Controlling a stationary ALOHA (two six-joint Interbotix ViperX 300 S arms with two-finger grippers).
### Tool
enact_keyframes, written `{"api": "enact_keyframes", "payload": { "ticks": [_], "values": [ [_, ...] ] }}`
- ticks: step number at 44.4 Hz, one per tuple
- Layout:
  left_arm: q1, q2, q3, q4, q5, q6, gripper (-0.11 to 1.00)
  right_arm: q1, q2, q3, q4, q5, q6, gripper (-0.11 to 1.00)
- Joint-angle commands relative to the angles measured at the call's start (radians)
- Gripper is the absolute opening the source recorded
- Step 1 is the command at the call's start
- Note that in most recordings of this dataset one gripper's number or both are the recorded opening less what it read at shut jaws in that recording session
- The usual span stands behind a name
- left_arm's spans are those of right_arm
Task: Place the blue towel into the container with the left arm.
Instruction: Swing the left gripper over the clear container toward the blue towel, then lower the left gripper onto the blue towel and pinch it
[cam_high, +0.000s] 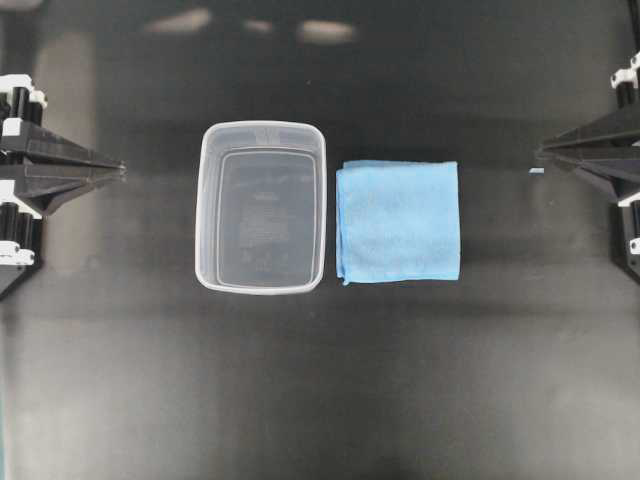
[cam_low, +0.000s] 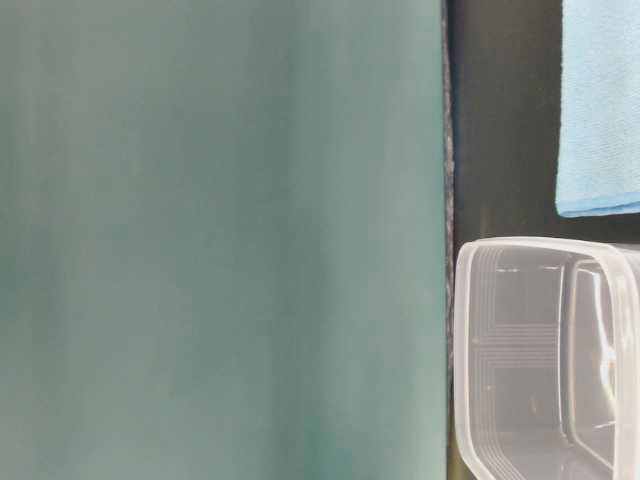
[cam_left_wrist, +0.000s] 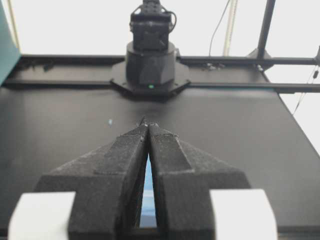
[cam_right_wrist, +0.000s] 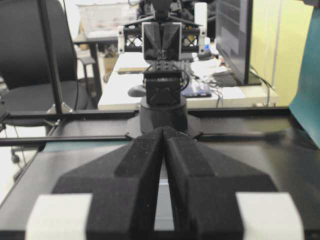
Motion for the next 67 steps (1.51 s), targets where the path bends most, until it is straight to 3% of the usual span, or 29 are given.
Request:
{"api": "enact_keyframes", "payload": {
  "ticks": [1,6,25,29,37,41,45,53,57,60,67],
  "values": [
    [0.029,0.032,-0.077,0.038,0.084,-0.04,0.06,0.002,0.015,-0.014,0.005,-0.011,0.002,0.01],
    [0.049,0.083,-0.161,0.04,0.227,-0.08,0.0,0.0,0.02,-0.014,0.009,-0.011,0.003,-0.01],
    [0.035,0.368,-0.506,0.04,0.589,-0.077,0.0,-0.005,-0.005,-0.011,0.008,0.115,0.023,0.03],
    [0.035,0.428,-0.569,0.04,0.664,-0.074,0.0,-0.006,-0.02,-0.006,0.009,0.137,0.023,0.16],
    [0.035,0.575,-0.701,0.041,0.799,-0.071,0.01,-0.025,-0.052,-0.003,0.009,0.17,0.021,0.68],
    [0.037,0.637,-0.761,0.041,0.842,-0.069,0.02,-0.031,-0.069,-0.003,0.009,0.201,0.021,0.8],
    [0.04,0.715,-0.834,0.041,0.888,-0.069,0.11,-0.035,-0.1,0.0,0.009,0.235,0.02,0.79],
    [0.046,0.882,-0.976,0.041,1.002,-0.034,0.63,-0.037,-0.186,0.014,0.008,0.272,0.02,0.77],
    [0.044,0.973,-1.065,0.041,1.035,-0.003,0.84,-0.037,-0.233,0.017,0.008,0.301,0.02,0.77],
    [0.043,1.04,-1.132,0.041,1.054,0.011,0.91,-0.037,-0.261,0.015,0.009,0.325,0.02,0.77],
    [0.037,1.224,-1.296,0.041,1.137,0.028,0.89,-0.035,-0.304,0.012,0.009,0.387,0.02,0.77]
  ]
}}
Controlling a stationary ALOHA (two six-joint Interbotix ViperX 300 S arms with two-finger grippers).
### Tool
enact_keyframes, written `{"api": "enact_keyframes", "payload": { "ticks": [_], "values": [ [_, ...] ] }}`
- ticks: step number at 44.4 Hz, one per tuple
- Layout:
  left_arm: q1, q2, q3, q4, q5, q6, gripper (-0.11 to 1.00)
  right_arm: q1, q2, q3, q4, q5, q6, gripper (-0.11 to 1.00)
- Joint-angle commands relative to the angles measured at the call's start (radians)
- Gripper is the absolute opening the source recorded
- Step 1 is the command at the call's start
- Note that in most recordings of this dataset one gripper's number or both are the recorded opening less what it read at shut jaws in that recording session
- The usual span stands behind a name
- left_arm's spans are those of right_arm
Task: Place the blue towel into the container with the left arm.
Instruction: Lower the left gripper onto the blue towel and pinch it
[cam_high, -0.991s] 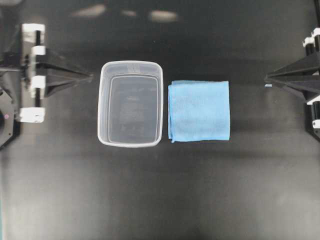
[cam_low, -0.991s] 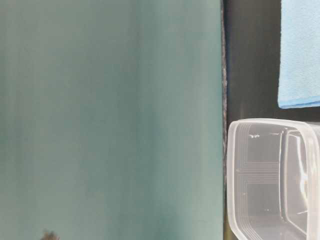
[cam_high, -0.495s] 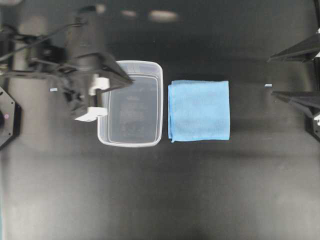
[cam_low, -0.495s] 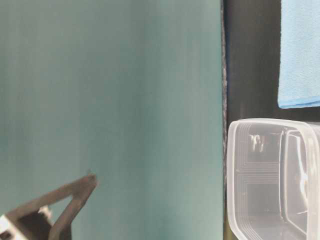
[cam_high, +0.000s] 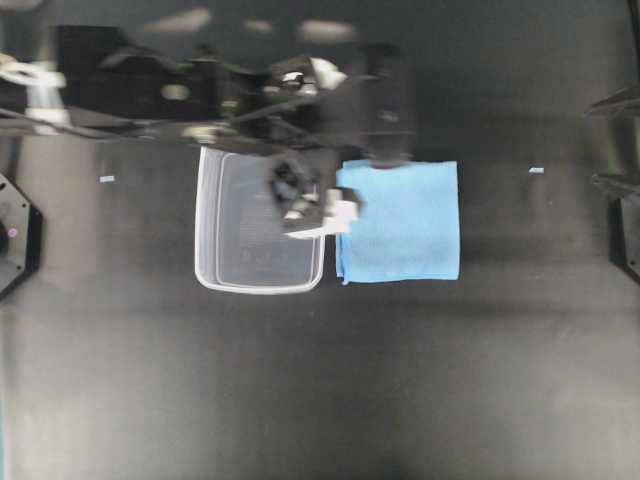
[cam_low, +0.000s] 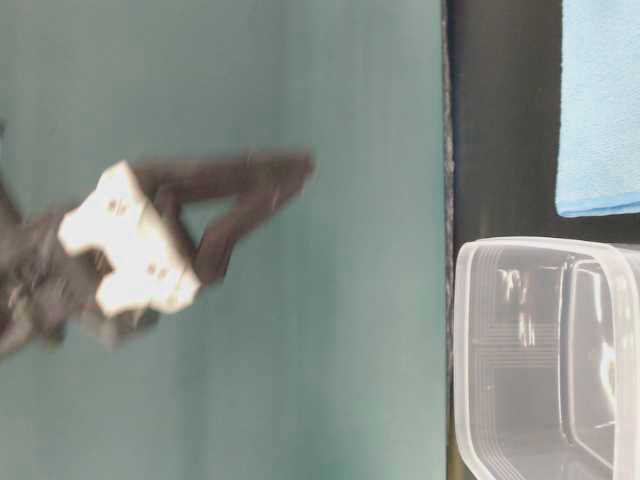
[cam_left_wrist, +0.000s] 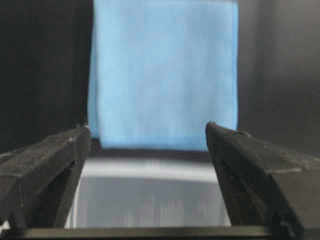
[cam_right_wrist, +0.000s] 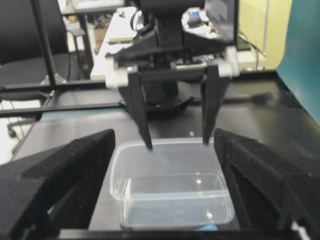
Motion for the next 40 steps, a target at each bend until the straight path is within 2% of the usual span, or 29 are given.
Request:
{"api": "enact_keyframes", "payload": {
  "ticks": [1,5,13,28,40],
  "values": [
    [-0.006,0.114,-0.117,0.003,0.057,0.0,0.89,-0.003,-0.011,-0.012,0.002,0.023,-0.002,0.77],
    [-0.008,0.198,-0.183,0.003,0.095,0.0,0.89,-0.003,-0.014,-0.011,0.002,0.028,0.0,0.77],
    [-0.003,0.307,-0.25,0.003,0.06,0.002,0.89,-0.003,-0.009,-0.009,0.002,0.025,0.0,0.77],
    [-0.009,0.446,-0.244,0.003,0.017,0.002,0.89,-0.003,-0.011,-0.011,0.003,0.028,0.014,0.77],
    [-0.015,0.471,-0.215,0.003,-0.005,0.0,0.89,-0.003,-0.011,-0.006,0.002,0.029,0.041,0.77]
  ]
}}
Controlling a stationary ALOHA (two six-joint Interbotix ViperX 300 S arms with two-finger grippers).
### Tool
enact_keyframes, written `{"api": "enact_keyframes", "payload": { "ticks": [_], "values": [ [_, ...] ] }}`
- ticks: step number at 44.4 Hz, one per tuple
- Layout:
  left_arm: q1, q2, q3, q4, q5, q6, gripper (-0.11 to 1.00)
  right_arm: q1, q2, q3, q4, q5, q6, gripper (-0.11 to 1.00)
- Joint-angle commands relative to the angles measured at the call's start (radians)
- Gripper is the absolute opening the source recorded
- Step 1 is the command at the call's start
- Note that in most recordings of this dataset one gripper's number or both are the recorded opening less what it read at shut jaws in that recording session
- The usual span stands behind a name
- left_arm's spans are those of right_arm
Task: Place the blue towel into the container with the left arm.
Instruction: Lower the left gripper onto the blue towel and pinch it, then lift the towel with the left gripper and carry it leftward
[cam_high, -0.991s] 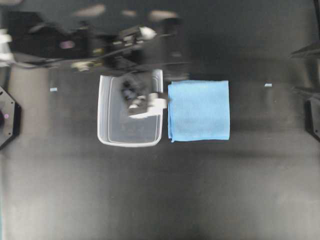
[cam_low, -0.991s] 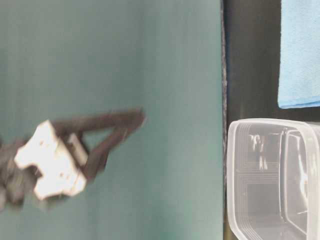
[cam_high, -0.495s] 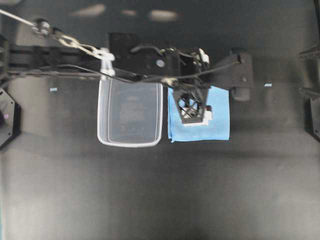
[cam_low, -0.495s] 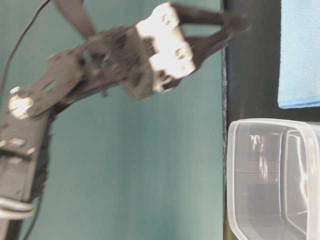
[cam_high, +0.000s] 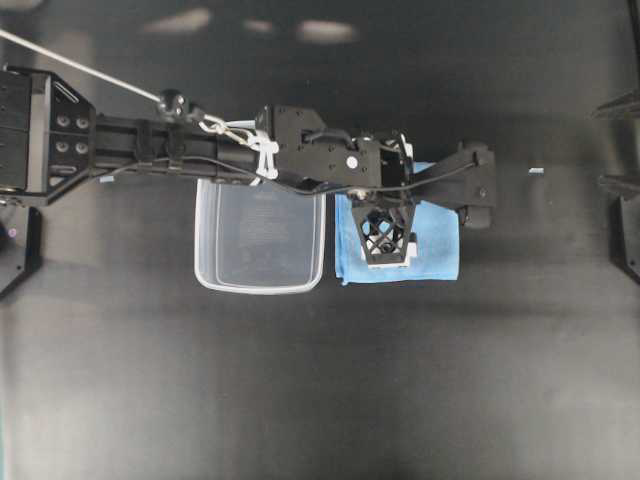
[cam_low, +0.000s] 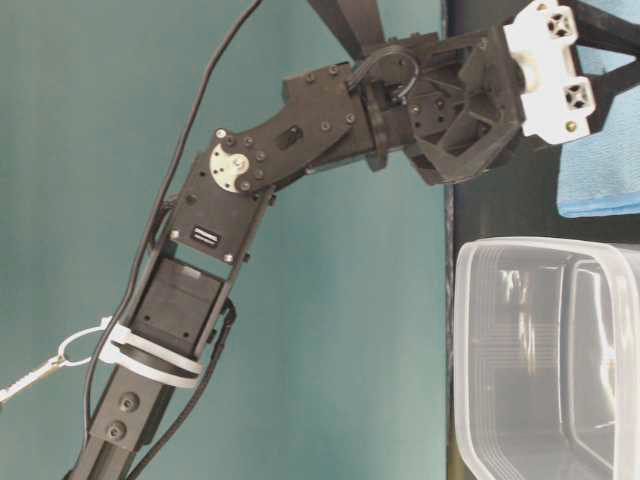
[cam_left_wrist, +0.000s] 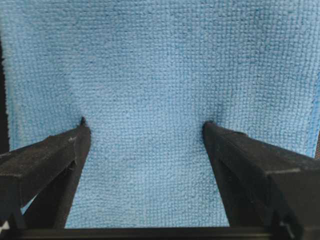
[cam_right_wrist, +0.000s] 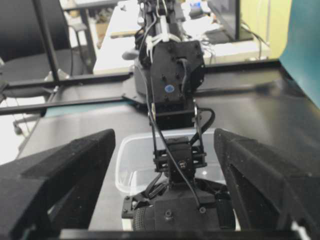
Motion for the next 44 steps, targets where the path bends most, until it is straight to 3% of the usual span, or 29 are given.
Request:
{"api": "enact_keyframes", "payload": {
  "ticks": [1,8,12,21,25,35,44],
  "values": [
    [-0.005,0.0,0.014,0.003,-0.021,-0.003,0.89,-0.003,0.006,-0.006,0.003,-0.005,0.003,0.77],
    [-0.006,-0.005,0.055,0.003,-0.035,-0.003,0.85,-0.003,0.006,-0.006,0.003,-0.005,0.005,0.77],
    [-0.009,-0.009,0.071,0.003,-0.032,-0.002,0.76,-0.003,0.006,-0.006,0.003,-0.005,0.005,0.77],
    [-0.015,-0.048,0.061,0.003,-0.029,0.0,0.23,-0.003,0.005,-0.006,0.002,-0.005,0.005,0.77],
    [-0.014,-0.078,0.051,0.003,-0.021,-0.002,0.06,-0.003,0.006,-0.005,0.003,-0.005,0.005,0.77],
    [-0.014,-0.215,0.011,0.003,0.023,-0.002,0.06,-0.003,0.005,-0.005,0.003,-0.005,0.005,0.76],
    [-0.014,-0.387,-0.006,0.003,0.133,-0.003,0.06,-0.003,0.005,-0.005,0.003,-0.005,0.005,0.76]
  ]
}}
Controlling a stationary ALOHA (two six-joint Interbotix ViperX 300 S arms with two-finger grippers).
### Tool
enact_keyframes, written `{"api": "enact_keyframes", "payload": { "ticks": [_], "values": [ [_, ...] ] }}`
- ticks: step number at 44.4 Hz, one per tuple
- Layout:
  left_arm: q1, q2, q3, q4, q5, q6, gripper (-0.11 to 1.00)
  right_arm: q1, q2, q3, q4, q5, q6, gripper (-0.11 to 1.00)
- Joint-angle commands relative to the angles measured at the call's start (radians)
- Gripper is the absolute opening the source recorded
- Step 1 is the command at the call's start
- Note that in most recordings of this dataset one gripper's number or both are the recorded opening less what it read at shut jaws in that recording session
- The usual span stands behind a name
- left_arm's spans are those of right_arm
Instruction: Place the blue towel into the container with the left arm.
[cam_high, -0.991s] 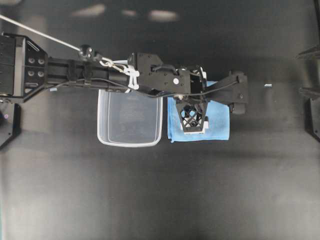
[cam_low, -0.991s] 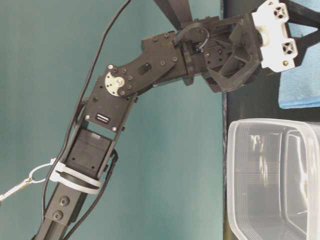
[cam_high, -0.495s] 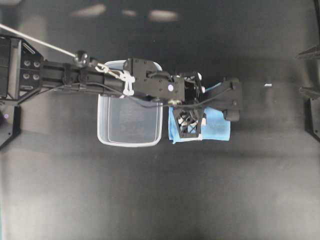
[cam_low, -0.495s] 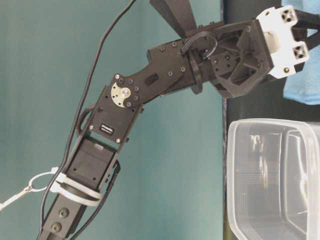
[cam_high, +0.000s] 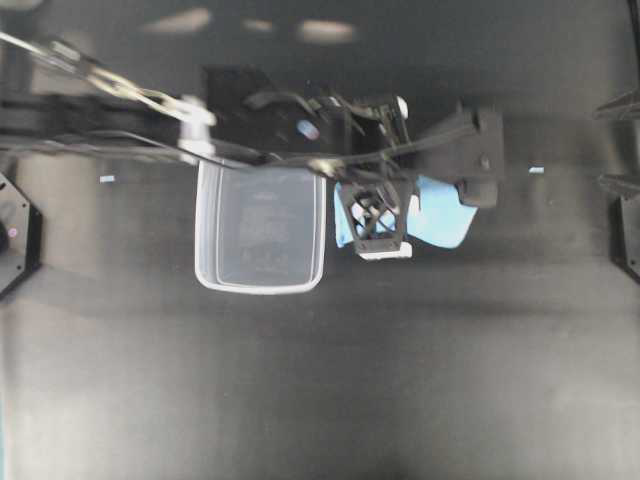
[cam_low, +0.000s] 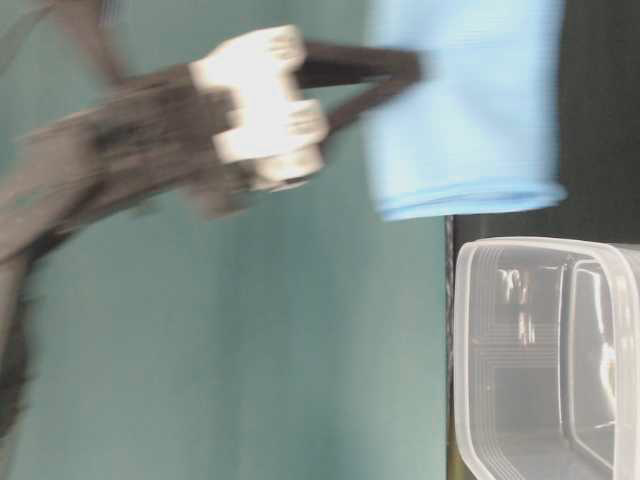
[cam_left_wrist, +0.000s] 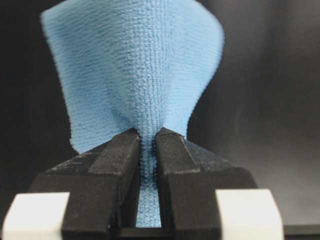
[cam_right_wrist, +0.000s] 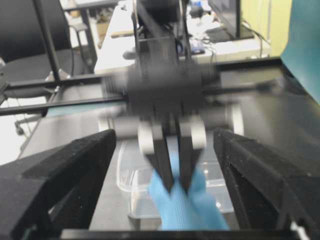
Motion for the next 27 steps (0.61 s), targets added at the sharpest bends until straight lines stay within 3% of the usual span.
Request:
{"api": "enact_keyframes", "payload": {
  "ticks": [1,13,27],
  "values": [
    [0.0,-0.124,-0.02,0.003,0.06,-0.002,0.06,-0.002,0.006,-0.008,0.003,-0.005,0.002,0.76],
    [0.015,-0.321,0.031,0.003,0.242,-0.002,0.06,-0.002,0.002,-0.009,0.003,-0.038,0.003,0.76],
    [0.04,-0.428,0.227,0.003,0.23,-0.006,0.06,-0.002,0.0,-0.006,0.002,-0.049,0.005,0.76]
  ]
}}
